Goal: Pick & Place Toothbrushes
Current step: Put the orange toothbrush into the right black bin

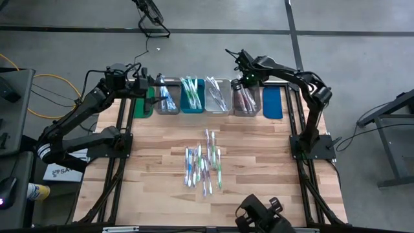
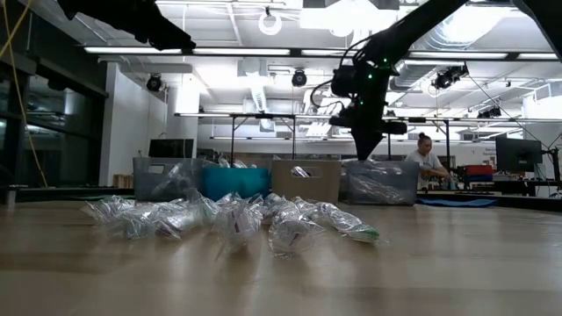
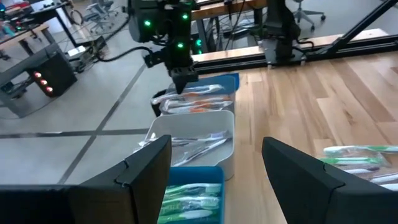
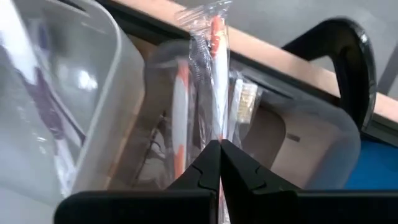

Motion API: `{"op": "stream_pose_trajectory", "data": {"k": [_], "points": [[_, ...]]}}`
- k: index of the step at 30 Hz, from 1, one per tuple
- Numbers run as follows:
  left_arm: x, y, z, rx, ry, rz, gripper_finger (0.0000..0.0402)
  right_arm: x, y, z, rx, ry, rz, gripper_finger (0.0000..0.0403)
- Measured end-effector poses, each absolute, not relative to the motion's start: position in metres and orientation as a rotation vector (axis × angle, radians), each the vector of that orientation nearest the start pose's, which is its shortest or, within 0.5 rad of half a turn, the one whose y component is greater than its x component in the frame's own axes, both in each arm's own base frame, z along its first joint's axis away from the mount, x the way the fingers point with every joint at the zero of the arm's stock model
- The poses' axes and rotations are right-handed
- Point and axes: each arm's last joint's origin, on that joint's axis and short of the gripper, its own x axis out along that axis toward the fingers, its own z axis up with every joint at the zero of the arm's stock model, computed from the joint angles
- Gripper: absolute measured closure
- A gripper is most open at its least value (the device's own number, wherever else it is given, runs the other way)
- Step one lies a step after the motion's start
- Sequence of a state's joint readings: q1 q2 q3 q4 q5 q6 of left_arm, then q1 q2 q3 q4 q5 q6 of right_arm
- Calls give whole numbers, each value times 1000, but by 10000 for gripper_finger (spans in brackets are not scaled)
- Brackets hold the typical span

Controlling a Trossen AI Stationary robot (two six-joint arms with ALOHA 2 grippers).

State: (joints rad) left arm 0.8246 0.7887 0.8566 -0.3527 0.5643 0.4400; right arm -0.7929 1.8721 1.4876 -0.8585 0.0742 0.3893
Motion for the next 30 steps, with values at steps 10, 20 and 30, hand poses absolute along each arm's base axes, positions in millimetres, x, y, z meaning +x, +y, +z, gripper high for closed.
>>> {"op": "stream_pose_trajectory", "data": {"k": [10, 20, 30], "points": [[122, 110, 341, 253, 279, 223, 156, 265, -267, 224, 811, 1077, -1005, 401], [122, 110, 341, 254, 281, 229, 156, 272, -251, 223, 877, 1128, -1033, 401], [121, 110, 341, 259, 287, 233, 156, 276, -245, 223, 945, 1101, -1083, 355]]}}
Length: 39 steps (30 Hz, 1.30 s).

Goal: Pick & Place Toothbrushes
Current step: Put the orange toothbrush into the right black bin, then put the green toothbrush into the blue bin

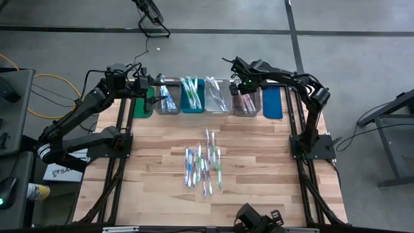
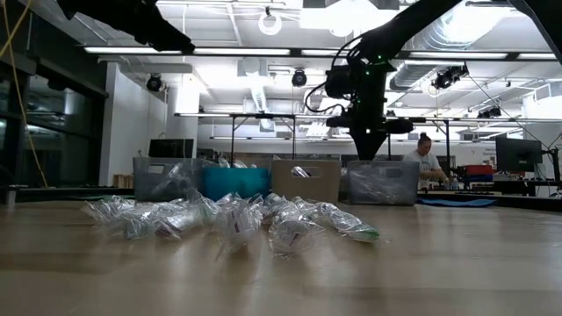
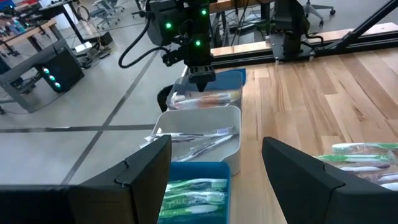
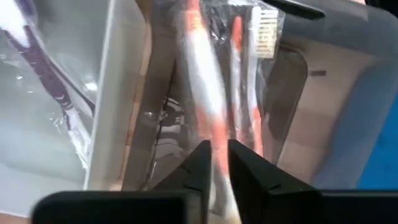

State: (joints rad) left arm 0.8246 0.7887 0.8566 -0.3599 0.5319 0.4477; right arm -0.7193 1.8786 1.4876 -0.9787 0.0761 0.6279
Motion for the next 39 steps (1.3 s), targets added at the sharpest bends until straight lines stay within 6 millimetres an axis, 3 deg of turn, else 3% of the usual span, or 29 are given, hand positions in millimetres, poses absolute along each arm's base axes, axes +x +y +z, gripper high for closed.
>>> {"op": "stream_pose_trajectory", "data": {"k": [5, 12, 17, 21, 31, 39], "points": [[121, 109, 338, 236, 310, 218, 156, 270, -240, 229, 996, 1102, -1125, 285], [121, 107, 335, 236, 324, 179, 156, 262, -218, 266, 1032, 998, -1147, 228], [121, 107, 335, 240, 323, 177, 156, 264, -190, 296, 1036, 890, -1098, 226], [121, 107, 335, 259, 325, 173, 156, 272, -163, 308, 1026, 860, -1050, 228], [121, 107, 335, 285, 326, 166, 156, 305, -87, 308, 1037, 882, -953, 229], [121, 107, 335, 310, 328, 162, 156, 317, -26, 308, 980, 849, -940, 229]]}}
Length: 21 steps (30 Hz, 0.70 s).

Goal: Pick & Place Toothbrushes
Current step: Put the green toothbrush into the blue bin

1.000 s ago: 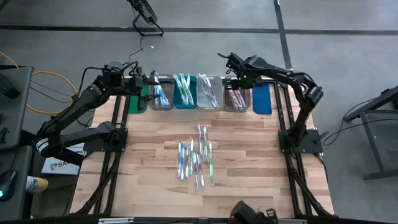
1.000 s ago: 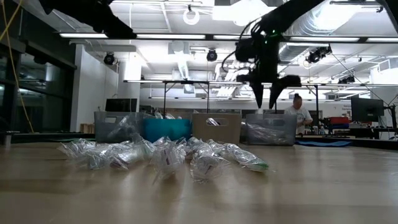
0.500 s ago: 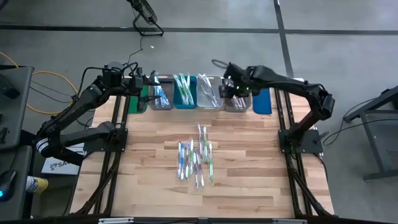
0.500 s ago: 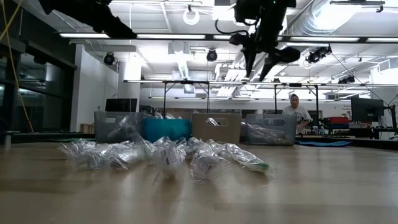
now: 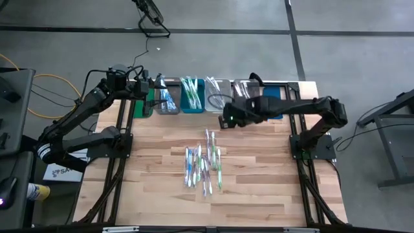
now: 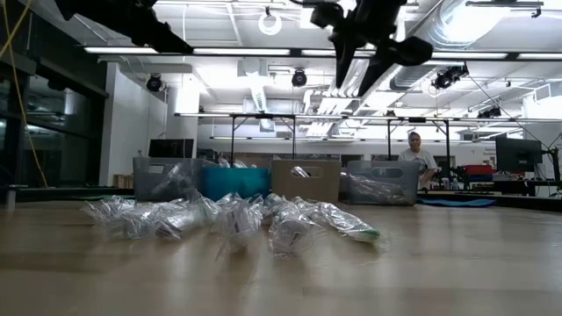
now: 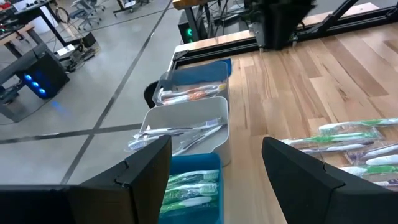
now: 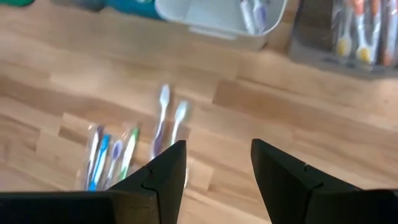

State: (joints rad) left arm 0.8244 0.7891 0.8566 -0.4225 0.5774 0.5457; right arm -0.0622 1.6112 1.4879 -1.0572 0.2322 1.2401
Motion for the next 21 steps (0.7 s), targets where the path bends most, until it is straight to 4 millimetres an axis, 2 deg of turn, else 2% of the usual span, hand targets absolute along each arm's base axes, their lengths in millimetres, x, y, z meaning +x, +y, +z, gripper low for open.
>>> {"op": "stream_pose_trajectory", "data": {"k": [10, 14, 21], "points": [[121, 106, 336, 338, 313, 115, 156, 325, 31, 305, 966, 794, -874, 229], [121, 105, 335, 326, 312, 87, 156, 336, 49, 288, 980, 832, -859, 229], [120, 103, 331, 291, 336, 58, 156, 358, 74, 245, 1059, 1012, -830, 229]]}}
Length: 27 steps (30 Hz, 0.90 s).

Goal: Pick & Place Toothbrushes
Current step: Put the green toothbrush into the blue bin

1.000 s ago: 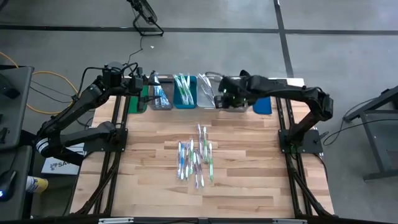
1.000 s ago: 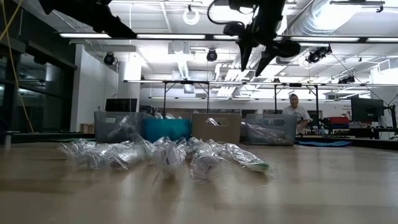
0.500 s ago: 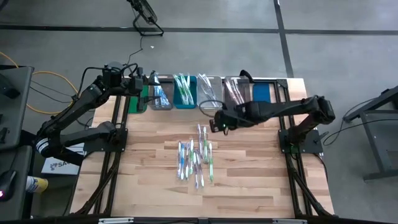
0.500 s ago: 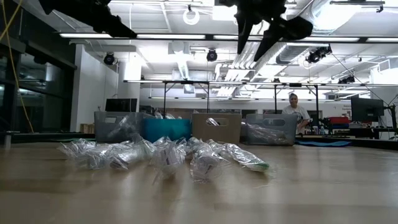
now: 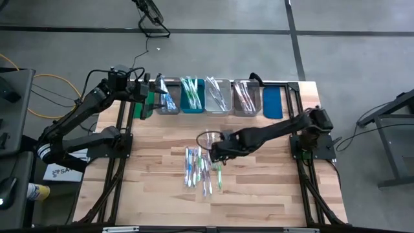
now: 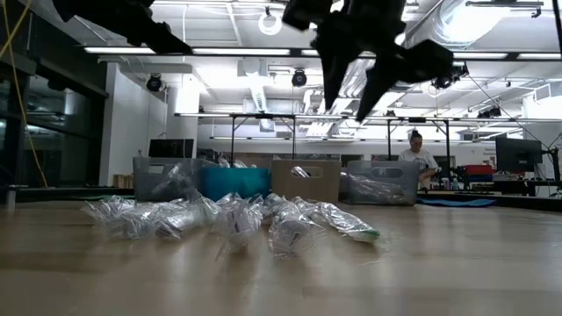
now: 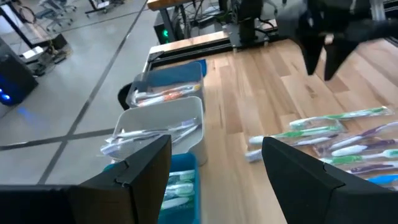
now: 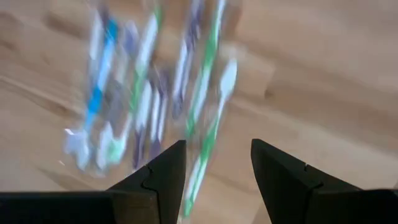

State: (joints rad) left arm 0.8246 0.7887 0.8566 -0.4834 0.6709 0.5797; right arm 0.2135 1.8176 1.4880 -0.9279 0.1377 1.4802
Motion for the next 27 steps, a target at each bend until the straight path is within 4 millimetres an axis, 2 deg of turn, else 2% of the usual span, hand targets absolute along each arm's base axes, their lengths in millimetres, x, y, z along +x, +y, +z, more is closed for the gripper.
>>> {"op": "stream_pose_trajectory", "data": {"k": [5, 10, 16, 21, 27], "points": [[120, 103, 331, 296, 335, 57, 156, 369, 81, 218, 1136, 1104, -857, 229], [120, 103, 331, 311, 335, 55, 156, 383, 89, 198, 1209, 1144, -793, 229], [120, 103, 331, 310, 335, 55, 156, 394, 109, 175, 1282, 1164, -760, 229], [120, 103, 331, 311, 335, 55, 156, 392, 120, 164, 1281, 1182, -799, 229], [120, 103, 331, 310, 335, 55, 156, 389, 121, 163, 1244, 1128, -872, 229]]}}
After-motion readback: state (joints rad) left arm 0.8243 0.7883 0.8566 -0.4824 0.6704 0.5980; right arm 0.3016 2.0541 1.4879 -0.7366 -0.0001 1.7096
